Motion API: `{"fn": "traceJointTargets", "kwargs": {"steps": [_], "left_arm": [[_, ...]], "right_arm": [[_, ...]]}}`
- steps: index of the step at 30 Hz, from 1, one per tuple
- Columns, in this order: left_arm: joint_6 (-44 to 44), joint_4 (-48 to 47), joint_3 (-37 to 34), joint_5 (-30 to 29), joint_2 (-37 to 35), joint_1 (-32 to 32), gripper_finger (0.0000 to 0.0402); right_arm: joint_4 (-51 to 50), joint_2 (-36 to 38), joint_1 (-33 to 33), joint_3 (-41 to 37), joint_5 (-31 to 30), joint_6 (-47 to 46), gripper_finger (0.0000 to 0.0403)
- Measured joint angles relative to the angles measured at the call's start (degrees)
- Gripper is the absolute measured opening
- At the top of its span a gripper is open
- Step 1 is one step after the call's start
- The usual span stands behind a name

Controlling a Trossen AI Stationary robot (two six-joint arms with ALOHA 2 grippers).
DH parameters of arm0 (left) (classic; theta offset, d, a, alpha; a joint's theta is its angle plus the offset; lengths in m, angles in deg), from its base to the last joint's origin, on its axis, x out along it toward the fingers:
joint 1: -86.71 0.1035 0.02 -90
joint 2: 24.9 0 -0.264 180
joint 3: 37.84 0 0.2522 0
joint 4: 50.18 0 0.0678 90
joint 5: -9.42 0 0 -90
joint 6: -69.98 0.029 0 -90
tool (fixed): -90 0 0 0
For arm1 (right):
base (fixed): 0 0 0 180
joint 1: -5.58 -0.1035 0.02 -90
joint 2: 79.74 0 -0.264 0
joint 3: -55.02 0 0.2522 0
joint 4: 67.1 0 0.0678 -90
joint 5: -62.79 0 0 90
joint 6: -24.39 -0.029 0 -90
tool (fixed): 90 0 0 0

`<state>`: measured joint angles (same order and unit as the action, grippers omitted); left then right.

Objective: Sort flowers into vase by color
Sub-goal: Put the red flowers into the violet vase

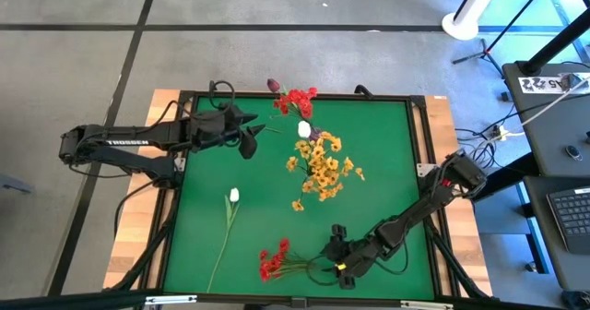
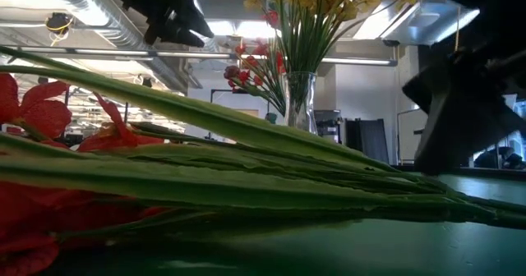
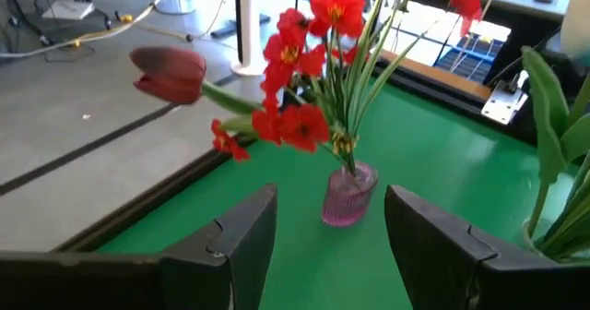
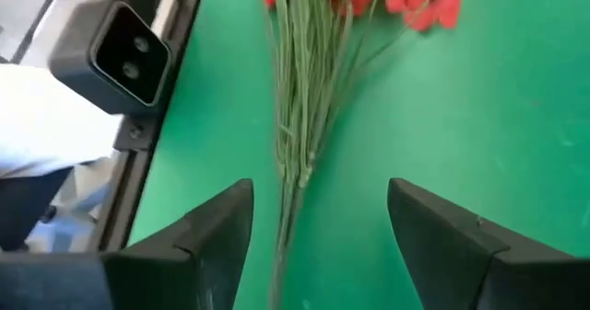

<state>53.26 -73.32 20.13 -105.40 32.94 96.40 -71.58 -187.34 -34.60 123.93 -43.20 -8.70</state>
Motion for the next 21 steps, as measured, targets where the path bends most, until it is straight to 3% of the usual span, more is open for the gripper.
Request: {"fn": "traceJointTargets", "kwargs": {"steps": [7, 14, 17, 21], "left_arm": [[-1.1, -2.7, 0.0, 0.0, 0.0, 0.0, 0.0195], [-1.0, -3.3, 0.0, 0.0, 0.0, 0.0, 0.0195], [-1.0, -3.7, 0.0, 0.0, 0.0, 0.0, 0.0195], [-1.2, -4.1, 0.0, 0.0, 0.0, 0.0, 0.0195]], "right_arm": [[1.7, -4.1, 0.0, 1.6, 1.4, -1.2, 0.025], [-1.2, -6.8, -0.1, 3.6, -2.3, -0.9, 0.0247], [-5.1, -6.9, -0.1, 4.6, -4.1, -0.7, 0.0224], [-10.6, -7.0, 0.0, 7.1, -5.0, 1.8, 0.0155]]}}
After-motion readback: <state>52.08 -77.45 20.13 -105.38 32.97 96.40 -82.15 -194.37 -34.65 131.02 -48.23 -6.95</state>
